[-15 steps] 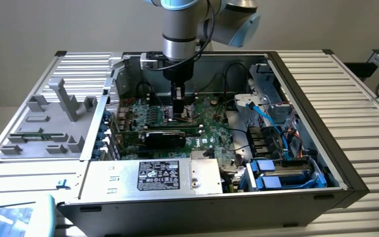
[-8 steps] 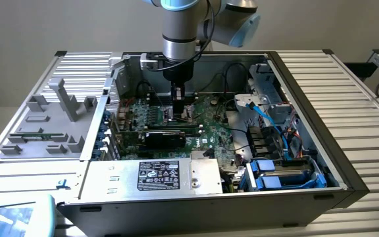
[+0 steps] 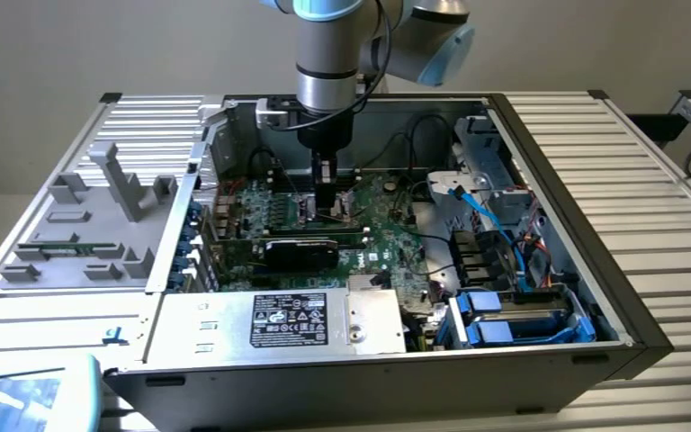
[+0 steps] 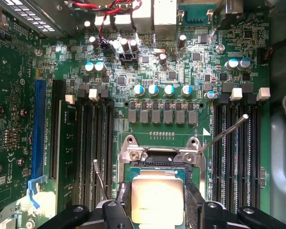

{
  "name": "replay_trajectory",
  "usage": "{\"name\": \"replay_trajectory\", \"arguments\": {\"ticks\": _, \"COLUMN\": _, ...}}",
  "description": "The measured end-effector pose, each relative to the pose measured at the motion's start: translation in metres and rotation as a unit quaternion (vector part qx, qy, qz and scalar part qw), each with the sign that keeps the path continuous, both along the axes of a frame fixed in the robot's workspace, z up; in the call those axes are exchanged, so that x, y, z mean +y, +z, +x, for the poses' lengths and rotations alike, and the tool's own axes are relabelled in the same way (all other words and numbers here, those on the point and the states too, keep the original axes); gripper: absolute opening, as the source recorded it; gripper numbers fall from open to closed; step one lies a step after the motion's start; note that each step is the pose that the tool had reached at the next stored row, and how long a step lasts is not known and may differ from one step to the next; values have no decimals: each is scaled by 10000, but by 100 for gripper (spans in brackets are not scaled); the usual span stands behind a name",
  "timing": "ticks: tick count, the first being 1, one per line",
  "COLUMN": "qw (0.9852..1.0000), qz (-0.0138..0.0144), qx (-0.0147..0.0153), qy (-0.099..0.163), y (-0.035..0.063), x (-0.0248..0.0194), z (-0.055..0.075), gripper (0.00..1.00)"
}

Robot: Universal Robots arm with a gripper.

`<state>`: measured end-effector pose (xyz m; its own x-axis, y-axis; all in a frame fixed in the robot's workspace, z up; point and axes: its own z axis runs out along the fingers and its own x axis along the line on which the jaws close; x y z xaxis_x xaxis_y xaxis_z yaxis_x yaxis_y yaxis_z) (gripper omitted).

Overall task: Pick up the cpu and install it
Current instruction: 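Place the cpu into insertion slot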

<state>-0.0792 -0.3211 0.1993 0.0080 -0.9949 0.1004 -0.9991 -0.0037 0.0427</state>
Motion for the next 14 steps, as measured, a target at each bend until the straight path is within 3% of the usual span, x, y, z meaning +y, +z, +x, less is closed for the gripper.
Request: {"name": "replay_trajectory", "arguments": {"ticks": 14, "qw": 10000, "qz": -2, "qx": 0, "qy": -11, "y": -6, "x": 2, "z": 5, "gripper": 55}}
